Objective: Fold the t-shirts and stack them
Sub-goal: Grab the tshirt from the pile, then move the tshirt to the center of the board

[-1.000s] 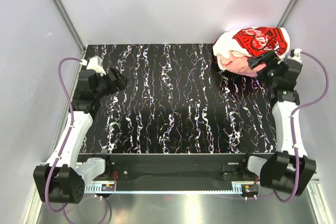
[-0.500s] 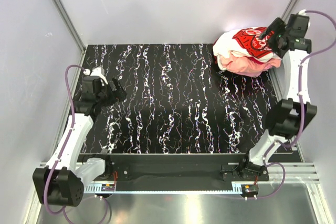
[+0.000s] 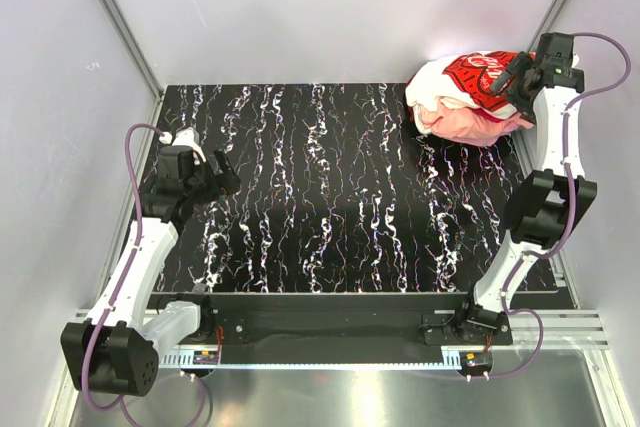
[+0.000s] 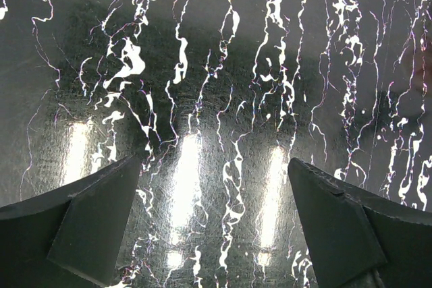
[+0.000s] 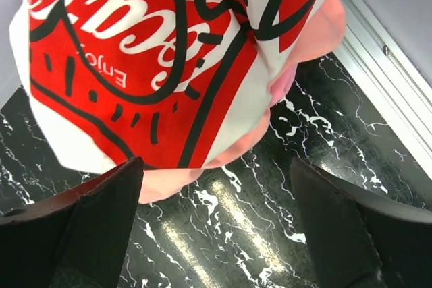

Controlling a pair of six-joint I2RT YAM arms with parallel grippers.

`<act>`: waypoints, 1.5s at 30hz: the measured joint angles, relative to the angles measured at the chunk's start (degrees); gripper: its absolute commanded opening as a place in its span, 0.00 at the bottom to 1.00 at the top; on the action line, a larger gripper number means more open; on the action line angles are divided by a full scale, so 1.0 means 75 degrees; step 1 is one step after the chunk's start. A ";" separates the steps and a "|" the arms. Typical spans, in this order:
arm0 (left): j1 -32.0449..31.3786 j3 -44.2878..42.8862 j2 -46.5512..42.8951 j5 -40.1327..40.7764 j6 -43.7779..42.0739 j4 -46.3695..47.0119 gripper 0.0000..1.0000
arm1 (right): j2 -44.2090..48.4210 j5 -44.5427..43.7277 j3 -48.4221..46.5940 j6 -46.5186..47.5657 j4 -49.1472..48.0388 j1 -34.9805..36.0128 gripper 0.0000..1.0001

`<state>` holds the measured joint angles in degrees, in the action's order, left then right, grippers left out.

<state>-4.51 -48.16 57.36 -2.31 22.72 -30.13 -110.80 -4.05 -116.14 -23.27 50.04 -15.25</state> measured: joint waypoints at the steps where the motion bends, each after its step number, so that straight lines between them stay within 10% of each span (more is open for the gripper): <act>1: 0.0000 0.0000 0.0000 0.0000 0.0000 0.0003 0.98 | -0.0073 -0.0003 -0.0041 0.0015 0.0009 -0.0006 0.97; 11: 0.0000 0.0000 0.0000 0.0000 -0.0003 0.0000 0.98 | -0.0720 0.0137 -0.0102 -0.0009 0.0041 -0.0061 0.86; 17: 0.0000 -0.0003 0.0000 -0.0003 -0.0003 0.0000 0.98 | -0.1279 0.0612 -0.0950 0.0076 0.0012 -0.0064 0.00; 28: 0.0000 -0.0003 -0.0050 0.0044 -0.0035 -0.0006 0.95 | -0.2261 0.3381 -0.5129 -0.0294 0.0050 0.0935 0.00; 37: 0.0000 -0.0003 -0.0778 0.0504 -0.0108 0.0029 0.95 | 0.0335 0.4412 -0.4707 -0.1338 -0.2127 0.2888 0.00; 39: -0.0009 -0.0029 -0.0790 0.0577 -0.0117 -0.0061 0.95 | 0.0883 0.3847 -0.4724 -0.1343 -0.2107 0.2696 0.25; 40: -0.0026 -0.0055 -0.0790 0.0609 -0.0114 -0.0131 0.95 | 0.1148 0.3436 -0.4712 -0.1361 -0.1976 0.2597 0.87; 45: -0.0347 -0.0632 -0.0784 0.0775 -0.0079 -0.0848 0.95 | 0.1737 0.1743 -0.3512 -0.1204 -0.0851 0.2500 1.00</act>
<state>-7.11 -52.90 51.48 3.51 22.13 -36.49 -97.78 9.02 -142.47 -32.29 43.66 3.51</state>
